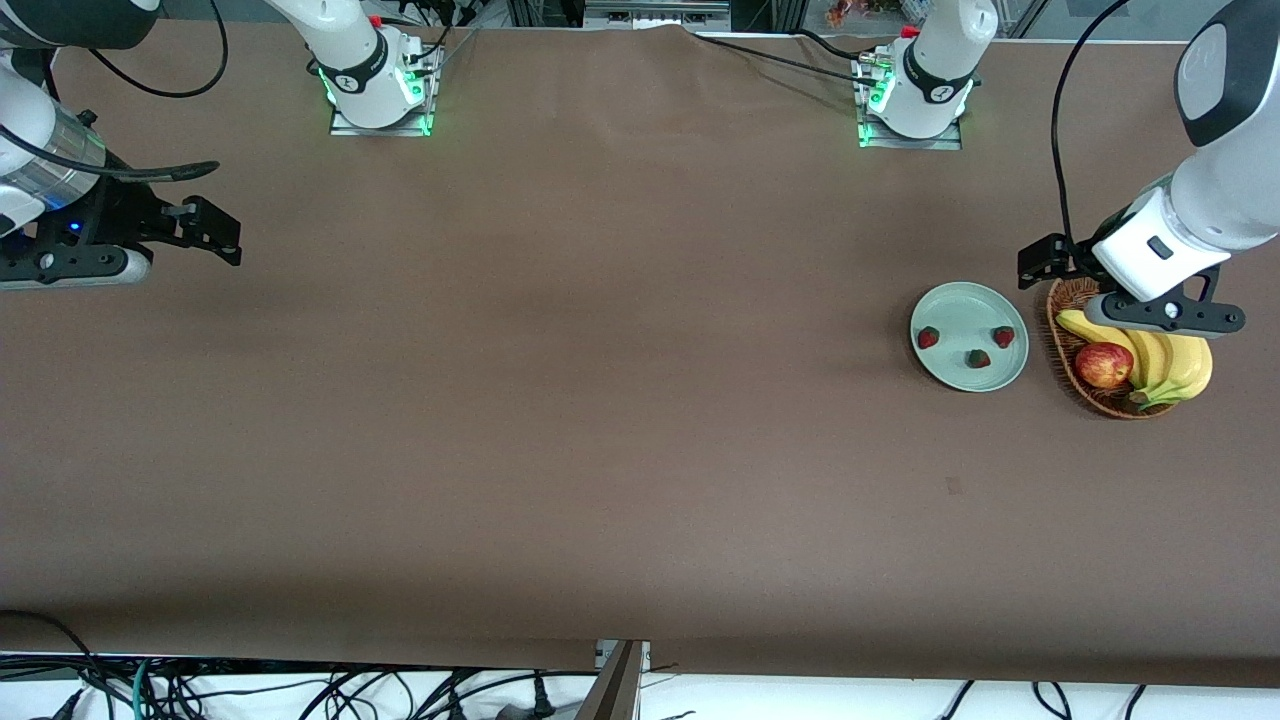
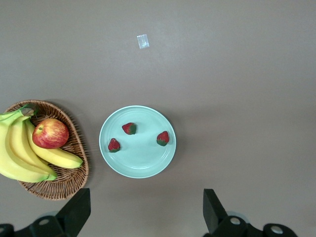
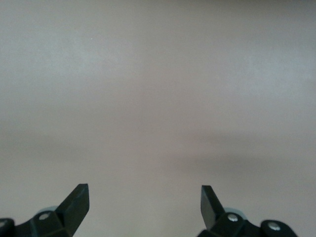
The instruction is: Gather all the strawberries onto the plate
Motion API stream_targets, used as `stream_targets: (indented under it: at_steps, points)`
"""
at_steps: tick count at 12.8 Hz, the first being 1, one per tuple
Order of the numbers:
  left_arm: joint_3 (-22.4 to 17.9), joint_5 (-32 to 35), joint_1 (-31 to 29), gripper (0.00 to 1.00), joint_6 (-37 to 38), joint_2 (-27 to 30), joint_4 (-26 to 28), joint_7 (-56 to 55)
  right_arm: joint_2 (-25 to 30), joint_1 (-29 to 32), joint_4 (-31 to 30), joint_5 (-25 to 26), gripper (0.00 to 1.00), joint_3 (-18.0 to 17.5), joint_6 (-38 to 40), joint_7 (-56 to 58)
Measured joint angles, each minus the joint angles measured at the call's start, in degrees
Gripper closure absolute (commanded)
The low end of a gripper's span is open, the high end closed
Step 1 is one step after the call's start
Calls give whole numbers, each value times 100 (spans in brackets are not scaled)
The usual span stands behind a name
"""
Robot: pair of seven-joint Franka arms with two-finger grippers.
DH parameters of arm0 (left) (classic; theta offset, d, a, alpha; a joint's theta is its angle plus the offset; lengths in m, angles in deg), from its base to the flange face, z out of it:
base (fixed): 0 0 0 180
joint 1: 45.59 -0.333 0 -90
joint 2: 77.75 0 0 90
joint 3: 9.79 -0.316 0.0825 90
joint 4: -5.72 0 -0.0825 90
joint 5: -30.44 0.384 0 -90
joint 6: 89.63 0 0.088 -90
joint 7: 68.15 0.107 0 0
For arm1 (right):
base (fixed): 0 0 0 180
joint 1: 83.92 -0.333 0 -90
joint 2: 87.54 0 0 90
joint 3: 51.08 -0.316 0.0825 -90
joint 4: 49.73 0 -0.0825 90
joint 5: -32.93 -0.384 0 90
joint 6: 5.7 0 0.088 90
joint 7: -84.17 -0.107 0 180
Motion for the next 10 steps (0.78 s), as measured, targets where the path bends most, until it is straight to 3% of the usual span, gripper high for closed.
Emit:
stream_targets:
  at_steps: [10]
  points:
    - [-77,0,-67,0,394,16,-235,1,2,-3,2,0,0,-27,21,-222]
